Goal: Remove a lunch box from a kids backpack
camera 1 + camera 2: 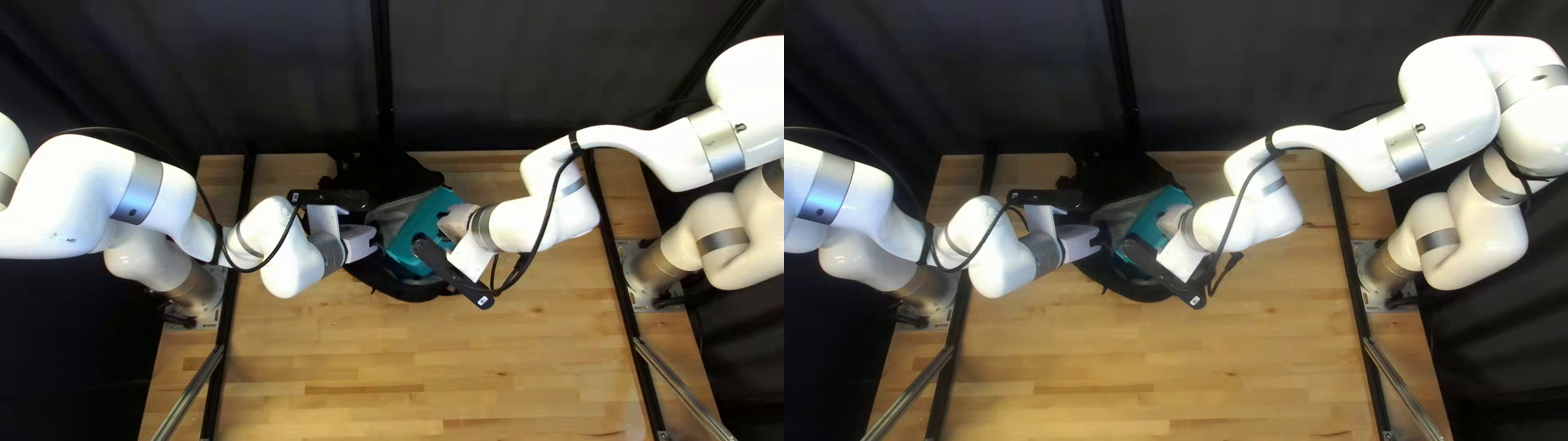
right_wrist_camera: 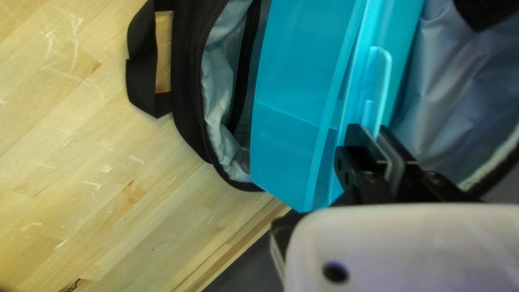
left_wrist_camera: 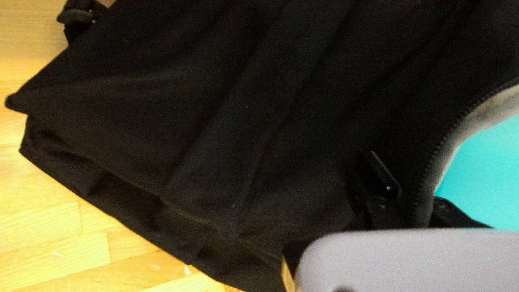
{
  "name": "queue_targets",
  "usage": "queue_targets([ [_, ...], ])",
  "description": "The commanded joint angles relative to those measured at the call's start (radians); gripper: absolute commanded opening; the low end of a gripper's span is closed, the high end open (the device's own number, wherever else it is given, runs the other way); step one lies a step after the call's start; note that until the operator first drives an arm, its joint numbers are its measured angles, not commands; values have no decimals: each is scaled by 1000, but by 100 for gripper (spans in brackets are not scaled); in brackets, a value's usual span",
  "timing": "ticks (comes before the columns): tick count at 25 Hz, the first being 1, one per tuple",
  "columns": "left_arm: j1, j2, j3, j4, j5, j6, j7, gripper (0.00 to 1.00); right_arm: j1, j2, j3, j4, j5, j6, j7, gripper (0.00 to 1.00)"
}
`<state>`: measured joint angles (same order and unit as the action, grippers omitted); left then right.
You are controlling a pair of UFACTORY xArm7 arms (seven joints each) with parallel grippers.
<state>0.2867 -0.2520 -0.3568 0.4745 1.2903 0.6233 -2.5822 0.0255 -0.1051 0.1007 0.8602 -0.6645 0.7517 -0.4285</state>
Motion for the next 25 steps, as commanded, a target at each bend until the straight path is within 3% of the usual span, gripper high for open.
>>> queue_targets([
  [1, 0, 0, 0, 0, 0, 0, 0, 0, 19, -25, 24, -24, 1, 27, 24, 2],
  [19, 0, 0, 0, 0, 0, 0, 0, 0, 109, -256, 139, -132, 64, 257, 107, 1],
  [25, 0, 0, 0, 0, 0, 0, 0, 0, 119, -341, 145, -184, 76, 306, 109, 2],
])
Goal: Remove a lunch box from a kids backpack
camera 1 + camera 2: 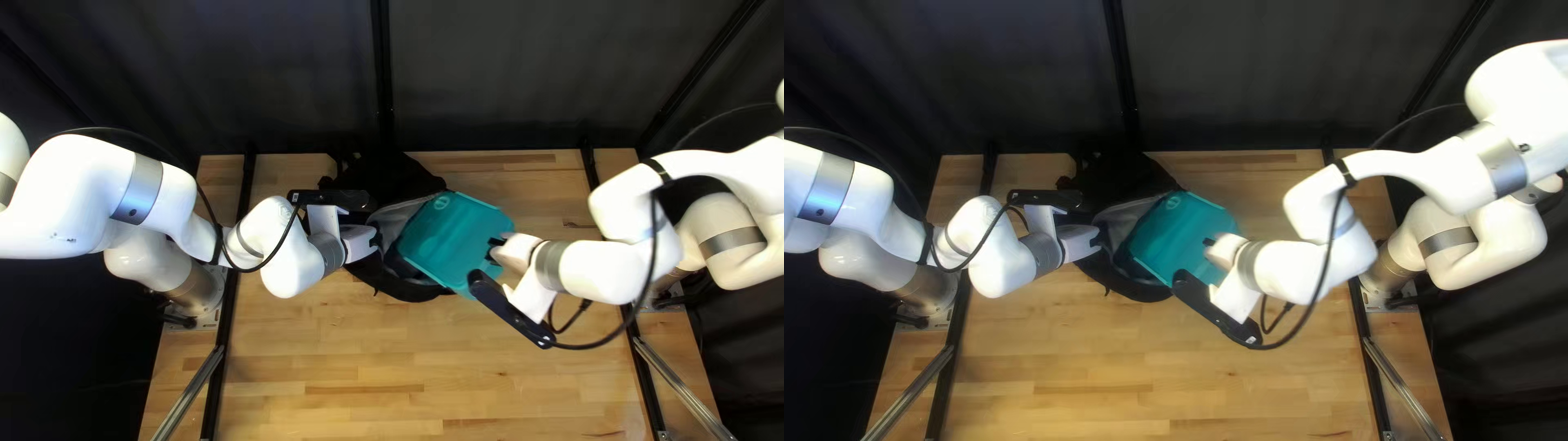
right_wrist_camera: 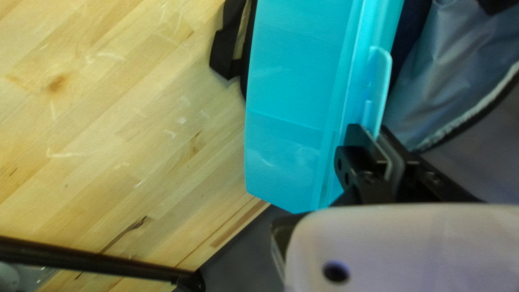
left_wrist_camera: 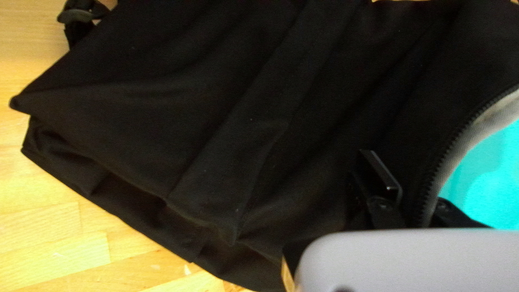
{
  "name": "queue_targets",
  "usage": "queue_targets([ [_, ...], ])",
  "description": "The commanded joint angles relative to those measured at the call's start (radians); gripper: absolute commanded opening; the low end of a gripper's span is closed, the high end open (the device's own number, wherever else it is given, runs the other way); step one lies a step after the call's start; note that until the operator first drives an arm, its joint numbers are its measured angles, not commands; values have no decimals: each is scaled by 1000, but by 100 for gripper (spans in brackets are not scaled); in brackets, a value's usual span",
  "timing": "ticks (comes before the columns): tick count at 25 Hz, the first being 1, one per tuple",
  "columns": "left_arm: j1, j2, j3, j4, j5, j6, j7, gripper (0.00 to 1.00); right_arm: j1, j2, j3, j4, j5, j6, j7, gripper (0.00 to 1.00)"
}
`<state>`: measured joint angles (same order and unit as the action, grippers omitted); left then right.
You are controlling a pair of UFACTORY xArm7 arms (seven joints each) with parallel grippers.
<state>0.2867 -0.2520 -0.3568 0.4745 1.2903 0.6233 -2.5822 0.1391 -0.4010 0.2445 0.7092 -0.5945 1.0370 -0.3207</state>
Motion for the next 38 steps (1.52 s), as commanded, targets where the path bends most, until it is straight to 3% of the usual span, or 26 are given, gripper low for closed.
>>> queue_targets([
  [1, 0, 0, 0, 0, 0, 0, 0, 0, 7, -60, 0, -45, 8, 23, 1, 2],
  [17, 0, 0, 0, 0, 0, 0, 0, 0, 12, -193, -16, -184, 4, 37, -4, 0],
  [32, 0, 0, 0, 0, 0, 0, 0, 0, 8, -352, -90, -335, -22, 41, -97, 0],
  [38, 0, 0, 0, 0, 0, 0, 0, 0, 5, -449, -109, -455, -24, 11, -67, 0],
])
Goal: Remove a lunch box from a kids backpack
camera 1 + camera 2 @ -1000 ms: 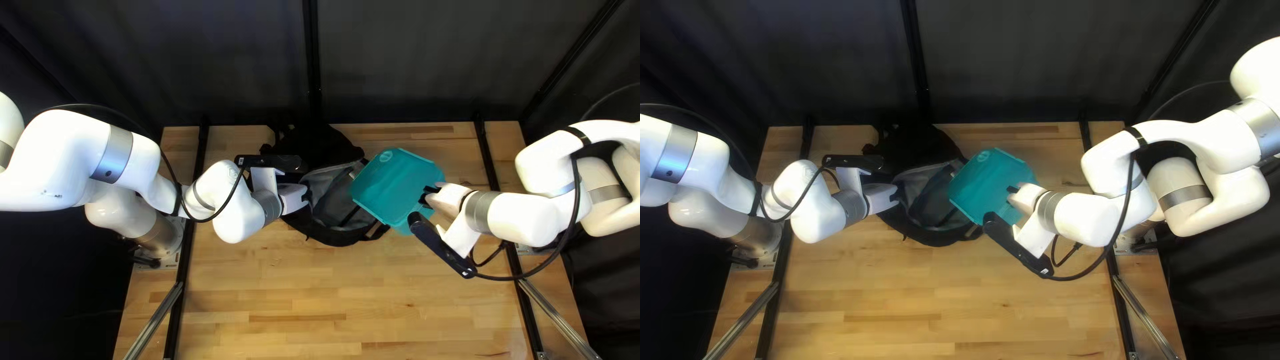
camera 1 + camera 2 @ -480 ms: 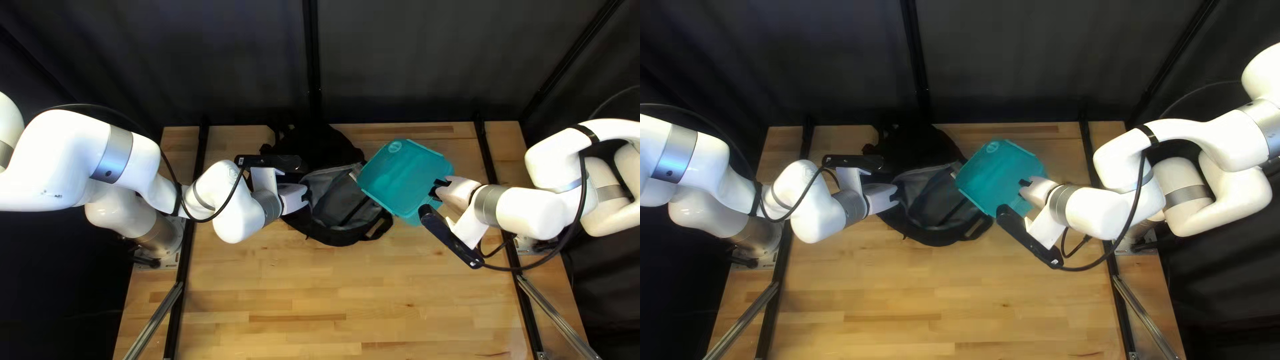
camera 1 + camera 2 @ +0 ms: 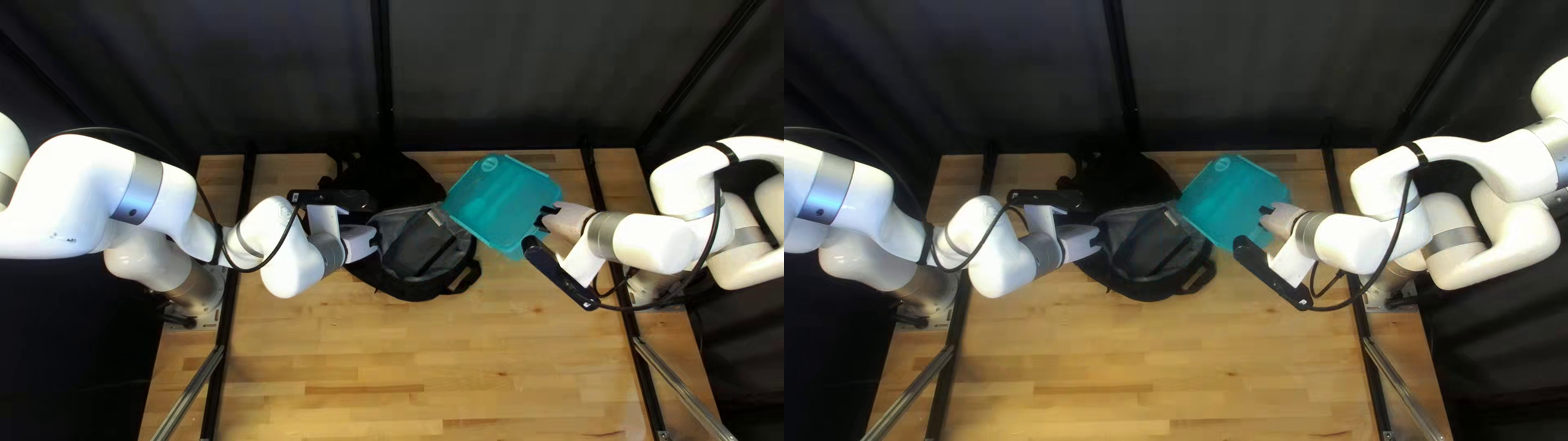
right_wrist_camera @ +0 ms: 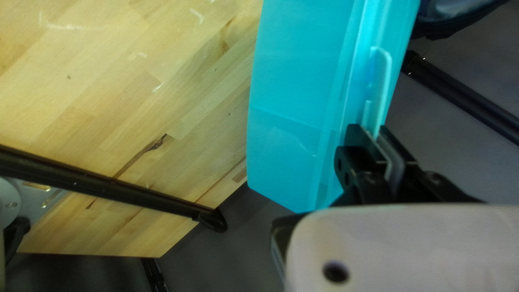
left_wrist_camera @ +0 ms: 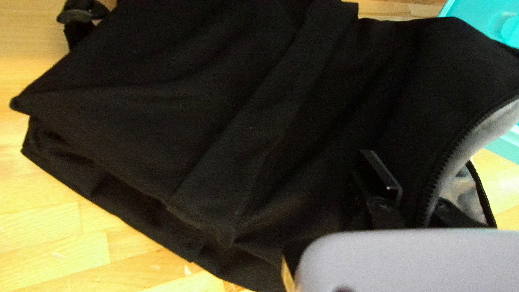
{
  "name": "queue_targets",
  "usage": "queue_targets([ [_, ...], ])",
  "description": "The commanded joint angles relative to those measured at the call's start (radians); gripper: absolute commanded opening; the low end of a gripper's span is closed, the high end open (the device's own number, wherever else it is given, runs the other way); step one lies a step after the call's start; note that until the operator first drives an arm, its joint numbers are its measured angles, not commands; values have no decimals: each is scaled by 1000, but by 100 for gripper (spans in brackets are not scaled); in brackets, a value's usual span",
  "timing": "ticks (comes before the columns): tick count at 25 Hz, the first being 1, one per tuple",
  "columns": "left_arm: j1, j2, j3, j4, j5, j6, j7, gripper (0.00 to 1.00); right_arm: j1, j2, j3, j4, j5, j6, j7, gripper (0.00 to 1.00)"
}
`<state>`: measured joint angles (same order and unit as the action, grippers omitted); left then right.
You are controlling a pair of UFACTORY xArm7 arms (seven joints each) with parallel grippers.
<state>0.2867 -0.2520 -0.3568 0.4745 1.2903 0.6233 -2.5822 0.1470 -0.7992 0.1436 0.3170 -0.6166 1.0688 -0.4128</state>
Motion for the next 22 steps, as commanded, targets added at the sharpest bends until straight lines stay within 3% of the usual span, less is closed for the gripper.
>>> queue_targets([
  [1, 0, 0, 0, 0, 0, 0, 0, 0, -2, -61, -4, -75, 0, -23, 38, 0],
  [12, 0, 0, 0, 0, 0, 0, 0, 0, 19, -121, 51, -139, 50, 4, 153, 0],
  [17, 0, 0, 0, 0, 0, 0, 0, 0, -13, -36, 121, -112, 78, 40, 291, 0],
  [22, 0, 0, 0, 0, 0, 0, 0, 0, -53, -14, 128, -96, 96, 56, 379, 0],
])
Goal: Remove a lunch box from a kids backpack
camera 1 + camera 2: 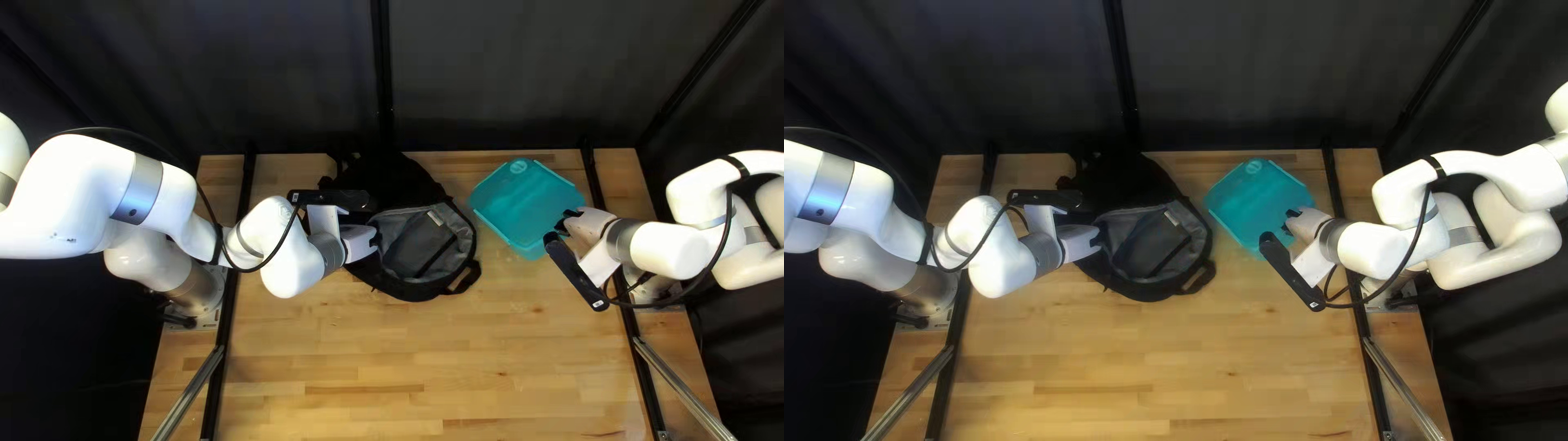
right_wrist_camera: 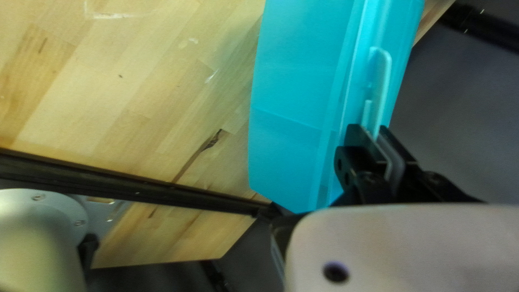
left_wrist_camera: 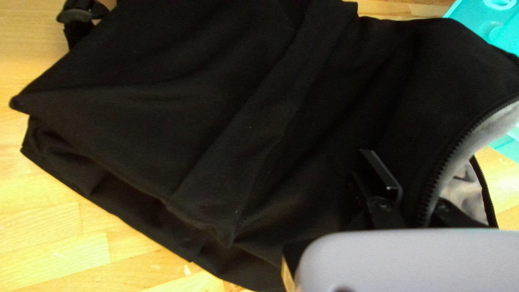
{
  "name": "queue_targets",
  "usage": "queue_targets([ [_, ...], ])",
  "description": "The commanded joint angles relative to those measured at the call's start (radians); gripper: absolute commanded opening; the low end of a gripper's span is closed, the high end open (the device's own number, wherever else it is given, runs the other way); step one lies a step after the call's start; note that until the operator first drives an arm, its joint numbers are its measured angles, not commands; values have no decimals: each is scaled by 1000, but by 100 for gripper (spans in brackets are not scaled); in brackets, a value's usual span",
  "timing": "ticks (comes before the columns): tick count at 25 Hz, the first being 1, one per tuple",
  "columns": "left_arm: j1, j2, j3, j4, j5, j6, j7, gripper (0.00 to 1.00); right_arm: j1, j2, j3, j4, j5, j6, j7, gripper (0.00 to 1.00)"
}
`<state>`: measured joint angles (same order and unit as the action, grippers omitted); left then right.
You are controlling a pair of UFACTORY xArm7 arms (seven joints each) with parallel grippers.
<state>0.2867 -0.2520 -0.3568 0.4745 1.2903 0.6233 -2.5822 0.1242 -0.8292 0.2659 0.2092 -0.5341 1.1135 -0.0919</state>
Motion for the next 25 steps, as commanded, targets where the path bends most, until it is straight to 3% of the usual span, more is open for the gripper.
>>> queue_targets([
  [1, 0, 0, 0, 0, 0, 0, 0, 0, -38, 18, 6, 14, 18, 12, 74, 0],
  [7, 0, 0, 0, 0, 0, 0, 0, 0, -81, 49, 6, 20, 50, -4, 184, 0],
  [16, 0, 0, 0, 0, 0, 0, 0, 0, -154, 250, 56, 85, 43, -103, 401, 0],
  [25, 0, 0, 0, 0, 0, 0, 0, 0, -188, 313, 55, 93, 15, -169, 451, 4],
])
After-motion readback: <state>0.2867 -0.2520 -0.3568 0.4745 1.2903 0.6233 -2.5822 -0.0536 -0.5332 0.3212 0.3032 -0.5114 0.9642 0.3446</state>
